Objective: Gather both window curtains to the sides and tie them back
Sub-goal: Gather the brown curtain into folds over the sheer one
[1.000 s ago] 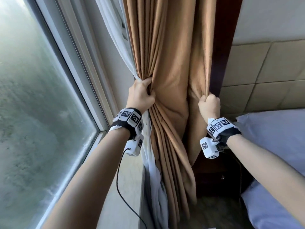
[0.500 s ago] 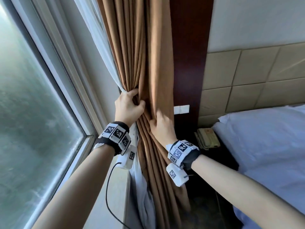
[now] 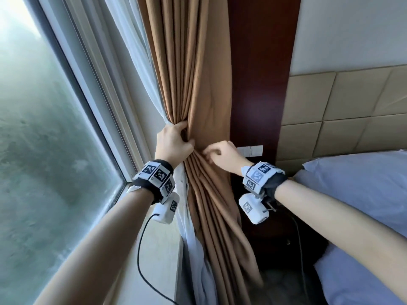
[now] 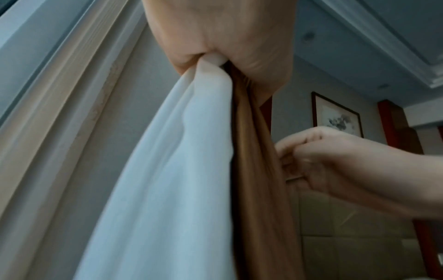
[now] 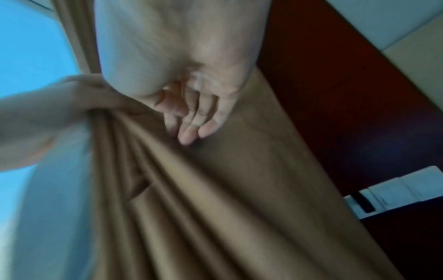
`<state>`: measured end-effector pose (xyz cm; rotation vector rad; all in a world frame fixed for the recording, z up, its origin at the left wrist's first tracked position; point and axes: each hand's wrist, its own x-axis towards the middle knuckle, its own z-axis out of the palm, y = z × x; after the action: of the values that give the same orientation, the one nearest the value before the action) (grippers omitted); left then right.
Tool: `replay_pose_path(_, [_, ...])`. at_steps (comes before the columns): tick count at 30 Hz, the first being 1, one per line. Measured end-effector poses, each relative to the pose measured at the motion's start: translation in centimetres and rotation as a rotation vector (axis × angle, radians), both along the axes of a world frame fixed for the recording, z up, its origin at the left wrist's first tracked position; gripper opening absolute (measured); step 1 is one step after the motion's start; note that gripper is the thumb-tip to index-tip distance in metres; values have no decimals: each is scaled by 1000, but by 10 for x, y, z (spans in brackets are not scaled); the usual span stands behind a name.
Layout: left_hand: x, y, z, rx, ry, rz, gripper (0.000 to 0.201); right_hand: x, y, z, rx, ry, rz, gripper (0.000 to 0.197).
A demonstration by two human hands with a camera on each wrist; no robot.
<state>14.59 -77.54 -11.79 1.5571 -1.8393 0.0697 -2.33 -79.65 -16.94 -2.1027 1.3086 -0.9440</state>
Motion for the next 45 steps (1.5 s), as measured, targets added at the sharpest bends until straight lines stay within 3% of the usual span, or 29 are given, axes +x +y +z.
replay_pose_path(4, [12,-6,6,-7,-22,-37,20,-31,-74,14,104,-141,-251,31])
replay_pose_path(7, [20,-14,11,2,-32,-59,17,-50,-121,23,347,-304,-270,15])
replay_pose_path(8, [23,-18,12,9,-38,-64,15,-52,-133,26,431,-371,-261,19])
replay_pose_path(10, [26,-24,14,17,-37,-94,12,-55,-149,31,506,-414,-276,46])
replay_pose_path(15, [42,-44,17,84,6,-201,24,-44,-188,33,467,-548,-305,104])
replay_pose_path(17, [51,-55,22,172,70,-244,25,-37,-194,40,418,-619,-333,114])
replay_pose_path(21, [62,-68,31,273,161,-291,35,-52,-277,32,479,-719,-270,120])
replay_pose_path(22, [65,-71,31,285,167,-289,36,-46,-286,31,499,-753,-258,120])
replay_pose_path(25, [66,-79,32,304,180,-292,39,-27,-272,47,541,-700,-223,95])
replay_pose_path(29, [64,-86,31,303,170,-301,39,-22,-264,53,542,-603,-312,93])
replay_pose_path(32, [61,-90,30,305,158,-294,36,-34,-278,43,506,-625,-263,62])
replay_pose_path(34, [61,-90,30,291,158,-269,35,-47,-288,34,442,-643,-298,79])
replay_pose_path(36, [60,-90,28,282,159,-252,34,-65,-287,27,384,-698,-320,73])
replay_pose_path(39, [58,-87,28,271,158,-230,31,-78,-236,31,298,-684,-394,53])
replay_pose_path(43, [50,-81,23,236,178,-180,38,-88,-159,34,166,-317,-525,50])
replay_pose_path(45, [43,-76,22,214,193,-160,39,-87,-115,36,48,-217,-566,45])
